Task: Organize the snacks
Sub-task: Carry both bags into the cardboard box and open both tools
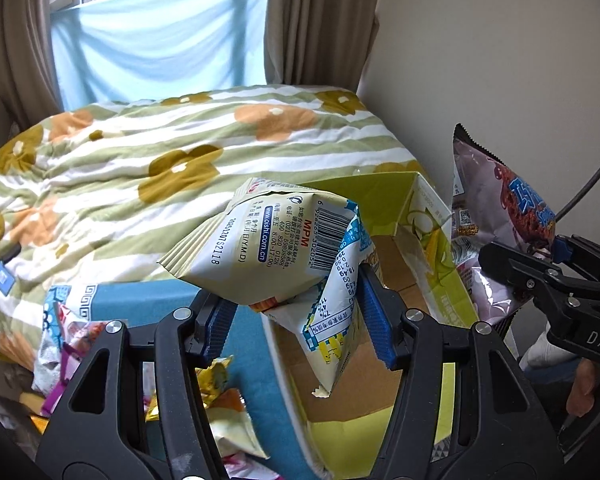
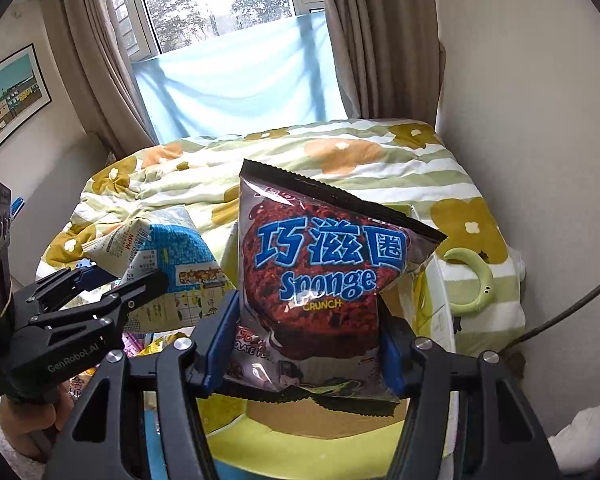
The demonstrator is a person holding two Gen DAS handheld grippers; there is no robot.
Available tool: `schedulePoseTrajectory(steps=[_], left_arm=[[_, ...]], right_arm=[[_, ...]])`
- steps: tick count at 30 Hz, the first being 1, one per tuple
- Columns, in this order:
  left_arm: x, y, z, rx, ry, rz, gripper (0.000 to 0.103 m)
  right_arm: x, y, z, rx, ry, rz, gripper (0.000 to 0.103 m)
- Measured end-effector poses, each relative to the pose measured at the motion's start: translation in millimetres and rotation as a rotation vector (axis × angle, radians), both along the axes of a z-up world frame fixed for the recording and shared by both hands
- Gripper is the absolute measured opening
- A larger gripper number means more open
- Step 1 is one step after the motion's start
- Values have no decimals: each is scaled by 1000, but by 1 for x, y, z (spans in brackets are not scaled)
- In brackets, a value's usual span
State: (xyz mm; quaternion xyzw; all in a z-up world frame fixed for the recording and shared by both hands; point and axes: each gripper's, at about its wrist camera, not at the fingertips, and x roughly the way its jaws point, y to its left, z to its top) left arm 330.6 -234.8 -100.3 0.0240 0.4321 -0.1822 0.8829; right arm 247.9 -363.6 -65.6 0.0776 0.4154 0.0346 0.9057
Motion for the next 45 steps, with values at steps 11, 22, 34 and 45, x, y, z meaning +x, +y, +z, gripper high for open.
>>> schedulePoseTrajectory(steps=[11,22,34,45], left_arm=[[52,-53,-57,104,120,2,85],[27,-47,-37,141,63,18,94],[-1,-5,-35,160,81,95,94],[-8,23,-49,135,118,131,94]], right_arm=[[40,-52,-39,36,93,9,57],[51,-68,-56,33,129,-2,57],[89,-47,-77,-27,169,104,58],[101,-26,-102,-39,162,113,93]])
